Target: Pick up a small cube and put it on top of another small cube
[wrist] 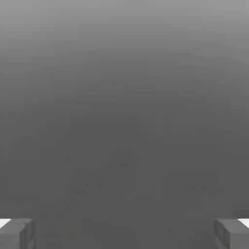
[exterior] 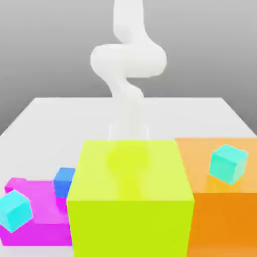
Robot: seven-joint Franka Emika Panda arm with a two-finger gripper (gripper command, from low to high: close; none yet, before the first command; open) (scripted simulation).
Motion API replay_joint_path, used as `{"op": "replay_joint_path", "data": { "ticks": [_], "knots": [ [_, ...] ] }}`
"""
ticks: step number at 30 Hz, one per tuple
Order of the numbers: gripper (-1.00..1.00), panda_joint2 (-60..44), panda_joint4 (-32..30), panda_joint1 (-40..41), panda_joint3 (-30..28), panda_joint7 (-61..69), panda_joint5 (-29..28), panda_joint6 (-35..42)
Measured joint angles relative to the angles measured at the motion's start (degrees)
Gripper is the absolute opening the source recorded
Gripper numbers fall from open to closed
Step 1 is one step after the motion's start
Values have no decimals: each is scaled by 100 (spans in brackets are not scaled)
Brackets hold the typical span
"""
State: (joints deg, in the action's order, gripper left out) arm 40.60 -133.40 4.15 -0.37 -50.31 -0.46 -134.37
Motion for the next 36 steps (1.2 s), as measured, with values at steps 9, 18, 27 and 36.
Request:
{"op": "replay_joint_path", "data": {
  "ticks": [9, 18, 27, 36],
  "knots": [
    [0, -1901, -589, 1337, -351, -1669, -218, -941],
    [0, -3771, -1169, 2446, -1037, -3045, -69, -1869],
    [0, -5677, -1446, 3360, -976, -3269, 1053, -2934],
    [-100, -6328, -1311, 3657, -624, -3064, 1337, -3446]
  ]
}}
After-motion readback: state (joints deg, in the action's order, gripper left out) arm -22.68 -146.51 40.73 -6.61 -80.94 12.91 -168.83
